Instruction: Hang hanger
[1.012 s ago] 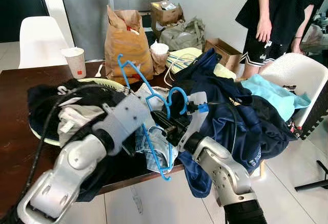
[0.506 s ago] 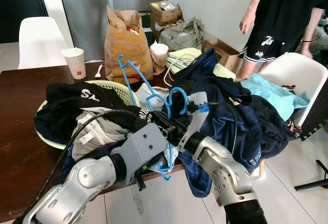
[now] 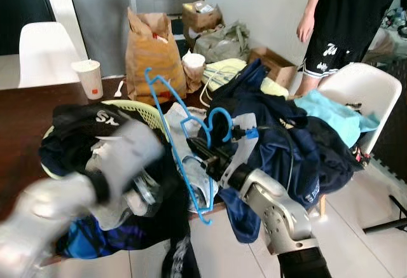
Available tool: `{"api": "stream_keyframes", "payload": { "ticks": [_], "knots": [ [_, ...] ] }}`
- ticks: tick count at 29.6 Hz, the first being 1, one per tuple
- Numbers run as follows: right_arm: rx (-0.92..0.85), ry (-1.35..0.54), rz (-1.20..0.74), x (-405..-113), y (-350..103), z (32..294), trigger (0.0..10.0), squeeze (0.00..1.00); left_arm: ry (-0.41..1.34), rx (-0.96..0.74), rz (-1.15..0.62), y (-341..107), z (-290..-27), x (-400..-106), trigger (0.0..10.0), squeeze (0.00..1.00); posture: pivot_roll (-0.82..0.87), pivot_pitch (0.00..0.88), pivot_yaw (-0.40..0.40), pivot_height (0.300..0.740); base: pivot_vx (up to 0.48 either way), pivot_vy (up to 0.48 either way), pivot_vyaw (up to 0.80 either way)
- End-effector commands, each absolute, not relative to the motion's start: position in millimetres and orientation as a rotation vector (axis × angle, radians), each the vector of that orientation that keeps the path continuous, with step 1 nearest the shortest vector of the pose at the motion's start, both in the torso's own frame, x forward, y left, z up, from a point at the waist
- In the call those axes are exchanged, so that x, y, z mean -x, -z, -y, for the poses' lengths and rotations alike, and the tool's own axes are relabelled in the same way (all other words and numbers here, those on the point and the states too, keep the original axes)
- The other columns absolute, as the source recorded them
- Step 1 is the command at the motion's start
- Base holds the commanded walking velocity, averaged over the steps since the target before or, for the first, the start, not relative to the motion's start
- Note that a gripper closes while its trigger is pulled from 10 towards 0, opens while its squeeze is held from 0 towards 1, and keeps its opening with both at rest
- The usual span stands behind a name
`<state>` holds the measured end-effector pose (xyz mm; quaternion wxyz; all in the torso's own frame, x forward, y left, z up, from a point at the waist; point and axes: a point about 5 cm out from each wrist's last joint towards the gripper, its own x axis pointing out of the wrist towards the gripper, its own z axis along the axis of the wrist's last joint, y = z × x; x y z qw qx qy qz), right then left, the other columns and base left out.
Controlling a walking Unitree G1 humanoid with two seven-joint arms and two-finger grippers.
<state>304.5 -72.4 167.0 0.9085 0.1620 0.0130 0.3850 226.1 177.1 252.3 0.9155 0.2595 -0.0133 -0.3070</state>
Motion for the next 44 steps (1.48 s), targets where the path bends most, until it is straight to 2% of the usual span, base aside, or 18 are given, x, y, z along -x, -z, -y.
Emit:
{"api": "stream_keyframes", "payload": {
  "ticks": [1,3,4,5,7,10,11,12,13,15,16,17,18,25,27,34,44],
  "knots": [
    [-0.343,-0.796,-0.041,-305.0,-165.2,72.5,10.0,0.0,0.623,-0.548,0.03,-259.8,-185.3,-221.3,10.0,1.0,0.03,0.0,-0.036,0.74,0.0,0.0,0.0],
    [-0.343,-0.796,-0.041,-305.0,-165.2,72.5,10.0,0.0,0.623,-0.548,0.03,-259.8,-185.3,-221.3,10.0,1.0,0.03,0.0,-0.036,0.74,0.0,0.0,0.0],
    [-0.345,-0.798,-0.044,-304.8,-165.1,72.8,10.0,0.0,0.511,-0.6,-0.01,-265.4,-216.0,-214.1,10.0,1.0,0.04,0.0,-0.039,0.74,0.0,0.0,0.0],
    [-0.345,-0.798,-0.044,-304.8,-165.1,72.8,10.0,0.0,0.511,-0.6,-0.01,-265.4,-216.0,-214.1,10.0,1.0,0.04,0.0,-0.039,0.74,0.0,0.0,0.0],
    [-0.349,-0.802,-0.049,-304.3,-165.2,73.6,10.0,0.0,0.287,-0.669,-0.125,-264.7,-270.7,-195.0,10.0,1.0,0.04,0.0,-0.05,0.74,0.0,0.0,0.0],
    [-0.349,-0.802,-0.049,-304.3,-165.2,73.6,10.0,0.0,0.287,-0.669,-0.125,-264.7,-270.7,-195.0,10.0,1.0,0.04,0.0,-0.05,0.74,0.0,0.0,0.0],
    [-0.35,-0.804,-0.052,-304.2,-165.4,73.9,10.0,0.0,0.21,-0.684,-0.165,-261.7,-288.1,-188.5,10.0,1.0,0.04,0.0,-0.052,0.74,0.0,0.0,0.0],
    [-0.35,-0.804,-0.052,-304.2,-165.4,73.9,10.0,0.0,0.21,-0.684,-0.165,-261.7,-288.1,-188.5,10.0,1.0,0.04,0.0,-0.052,0.74,0.0,0.0,0.0],
    [-0.351,-0.807,-0.054,-303.9,-165.6,74.2,10.0,0.0,0.145,-0.683,-0.177,-257.9,-301.9,-187.0,10.0,1.0,0.04,0.004,-0.058,0.74,0.0,0.0,0.0],
    [-0.351,-0.807,-0.054,-303.9,-165.6,74.2,10.0,0.0,0.145,-0.683,-0.177,-257.9,-301.9,-187.0,10.0,1.0,0.04,0.004,-0.058,0.74,0.0,0.0,0.0],
    [-0.351,-0.808,-0.056,-303.6,-165.8,74.7,10.0,0.0,0.101,-0.692,-0.183,-254.5,-312.0,-188.6,10.0,1.0,0.03,0.007,-0.062,0.74,0.0,0.0,0.0],
    [-0.35,-0.81,-0.057,-303.3,-166.1,75.3,10.0,0.0,0.078,-0.693,-0.172,-252.7,-319.0,-192.0,10.0,0.58,0.03,0.011,-0.064,0.74,0.0,0.0,0.0],
    [-0.35,-0.811,-0.059,-302.9,-166.4,76.2,10.0,0.0,0.072,-0.691,-0.158,-250.7,-324.8,-198.5,10.0,0.0,0.03,0.018,-0.069,0.74,0.0,0.0,0.0],
    [-0.347,-0.813,-0.064,-301.2,-167.4,79.2,10.0,0.0,0.13,-0.672,-0.107,-249.0,-329.5,-214.5,10.0,0.0,0.01,0.034,-0.076,0.74,0.0,0.0,0.0],
    [-0.342,-0.814,-0.068,-300.0,-168.6,81.0,10.0,0.0,0.204,-0.665,-0.091,-245.9,-327.2,-225.6,10.0,0.0,-0.01,0.048,-0.084,0.74,0.0,0.0,0.0],
    [-0.34,-0.809,-0.074,-296.8,-171.2,85.1,10.0,0.0,0.345,-0.668,-0.085,-234.9,-317.7,-236.2,10.0,0.0,-0.03,0.067,-0.084,0.74,0.0,0.0,0.0],
    [-0.347,-0.807,-0.081,-293.4,-173.0,89.7,10.0,0.0,0.4,-0.718,-0.067,-223.8,-318.0,-244.4,10.0,0.0,-0.05,0.078,-0.078,0.74,0.0,0.0,0.0]
  ]
}}
